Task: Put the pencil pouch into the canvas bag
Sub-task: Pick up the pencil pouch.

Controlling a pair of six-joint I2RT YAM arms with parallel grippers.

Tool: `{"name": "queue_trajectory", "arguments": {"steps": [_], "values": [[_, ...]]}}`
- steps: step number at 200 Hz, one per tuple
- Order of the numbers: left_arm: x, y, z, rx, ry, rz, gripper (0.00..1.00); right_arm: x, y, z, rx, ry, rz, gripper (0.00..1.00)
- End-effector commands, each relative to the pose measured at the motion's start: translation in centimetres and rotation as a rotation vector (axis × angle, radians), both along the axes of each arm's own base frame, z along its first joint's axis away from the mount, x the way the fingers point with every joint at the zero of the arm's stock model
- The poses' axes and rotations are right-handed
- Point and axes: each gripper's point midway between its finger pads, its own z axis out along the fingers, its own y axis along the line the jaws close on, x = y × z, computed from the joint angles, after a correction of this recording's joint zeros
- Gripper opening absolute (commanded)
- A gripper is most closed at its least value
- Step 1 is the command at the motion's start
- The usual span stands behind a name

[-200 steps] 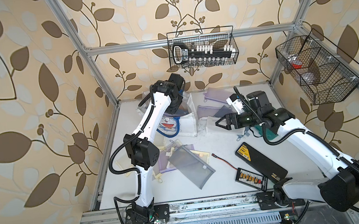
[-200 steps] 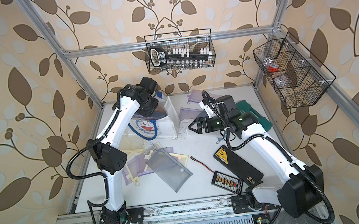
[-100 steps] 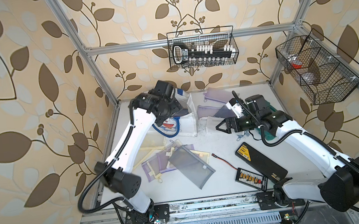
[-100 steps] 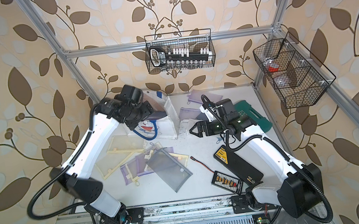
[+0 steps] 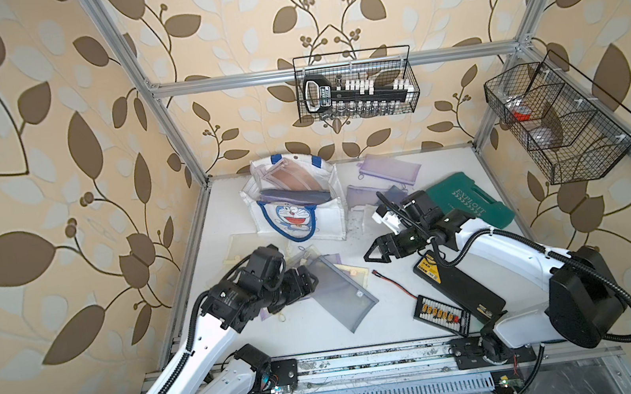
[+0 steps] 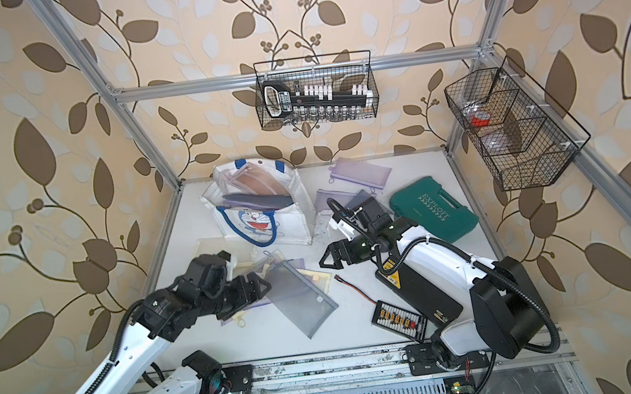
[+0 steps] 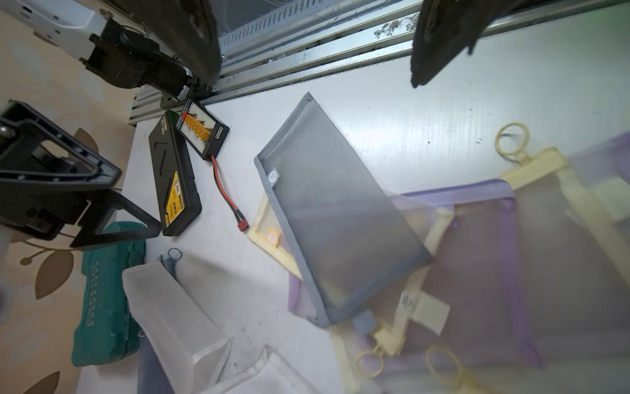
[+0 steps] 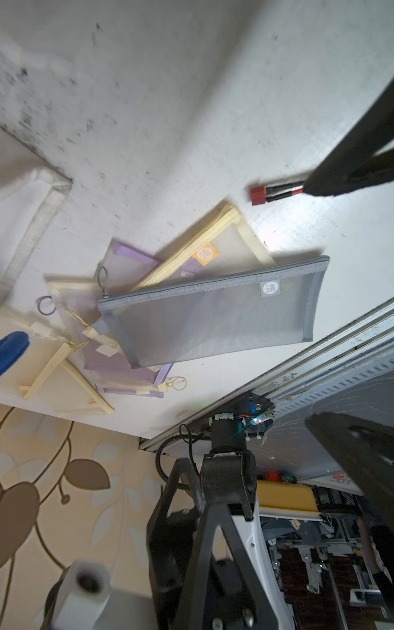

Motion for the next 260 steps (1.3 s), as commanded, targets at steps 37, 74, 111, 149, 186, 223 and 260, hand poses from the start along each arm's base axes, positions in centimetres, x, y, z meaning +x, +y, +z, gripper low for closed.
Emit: {"name": "queue_trajectory", "arguments": {"steps": [37, 74, 111, 149, 186, 223, 260], "values": [[1.2, -3.3, -4.7, -0.162, 0.043, 0.035, 0.95, -1.8, 3.5, -4.2, 0.035, 0.089, 0.103, 0.87], [1.3, -4.4, -7.6, -0.131, 0.068, 0.011, 0.98, -2.1, 4.7, -6.5, 0.012, 0.124, 0.124, 0.81], [1.6, -4.9, -8.9, -0.173, 0.024, 0.034, 0.77, -2.4, 5.2, -8.0, 0.014, 0.161, 0.132, 0.76], [1.7, -4.3, -10.0, -0.165, 0.002, 0.067, 0.59, -2.9, 5.8, -9.2, 0.009, 0.183, 0.149, 0.68], [1.9, -4.6, -10.5, -0.206, -0.022, 0.072, 0.38, -3.5, 6.3, -10.3, 0.000, 0.208, 0.162, 0.58], [2.1, -5.3, -10.4, -0.240, -0.036, 0.055, 0.33, -4.0, 6.7, -11.0, -0.010, 0.218, 0.174, 0.54], [2.5, -6.2, -10.3, -0.243, -0.027, 0.030, 0.24, -4.1, 6.9, -10.9, -0.004, 0.220, 0.180, 0.42]]}}
